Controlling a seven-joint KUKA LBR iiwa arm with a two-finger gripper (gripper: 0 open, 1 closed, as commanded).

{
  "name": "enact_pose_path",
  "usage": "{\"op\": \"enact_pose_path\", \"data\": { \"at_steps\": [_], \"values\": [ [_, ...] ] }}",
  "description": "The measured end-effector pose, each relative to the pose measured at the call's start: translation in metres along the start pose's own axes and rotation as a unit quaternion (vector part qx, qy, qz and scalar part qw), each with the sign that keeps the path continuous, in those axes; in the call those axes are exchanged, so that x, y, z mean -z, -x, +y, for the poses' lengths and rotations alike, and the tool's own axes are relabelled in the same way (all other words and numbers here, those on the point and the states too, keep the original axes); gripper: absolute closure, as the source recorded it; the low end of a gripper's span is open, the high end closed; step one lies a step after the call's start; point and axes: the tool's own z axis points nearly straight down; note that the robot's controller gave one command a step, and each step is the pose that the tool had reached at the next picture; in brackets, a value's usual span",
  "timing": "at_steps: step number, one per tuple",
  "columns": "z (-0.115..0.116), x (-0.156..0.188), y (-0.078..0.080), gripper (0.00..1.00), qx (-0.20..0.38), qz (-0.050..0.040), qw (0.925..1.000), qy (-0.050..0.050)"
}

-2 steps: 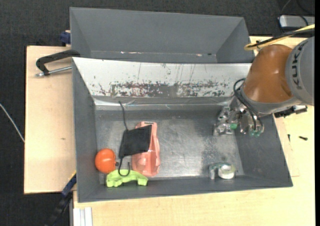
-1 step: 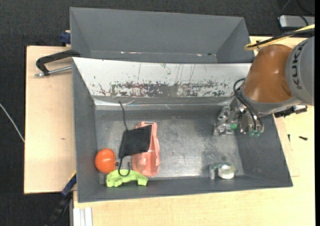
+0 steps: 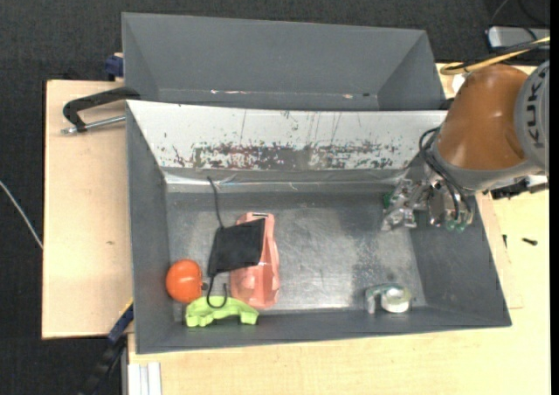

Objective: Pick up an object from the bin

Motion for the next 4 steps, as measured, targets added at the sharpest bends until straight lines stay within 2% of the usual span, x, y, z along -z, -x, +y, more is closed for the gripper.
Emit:
{"op": "enact_pose_path", "data": {
  "at_steps": [1, 2, 3, 4],
  "values": [
    [-0.001, 0.024, 0.010, 1.00, 0.011, -0.0017, 0.9999, -0.001],
    [-0.016, 0.015, -0.012, 0.00, 0.017, 0.0015, 0.9999, 0.000],
    [-0.016, 0.015, -0.012, 0.00, 0.018, 0.0009, 0.9998, 0.000],
    [-0.016, 0.068, 0.002, 0.00, 0.035, 0.0012, 0.9994, 0.000]
  ]
}}
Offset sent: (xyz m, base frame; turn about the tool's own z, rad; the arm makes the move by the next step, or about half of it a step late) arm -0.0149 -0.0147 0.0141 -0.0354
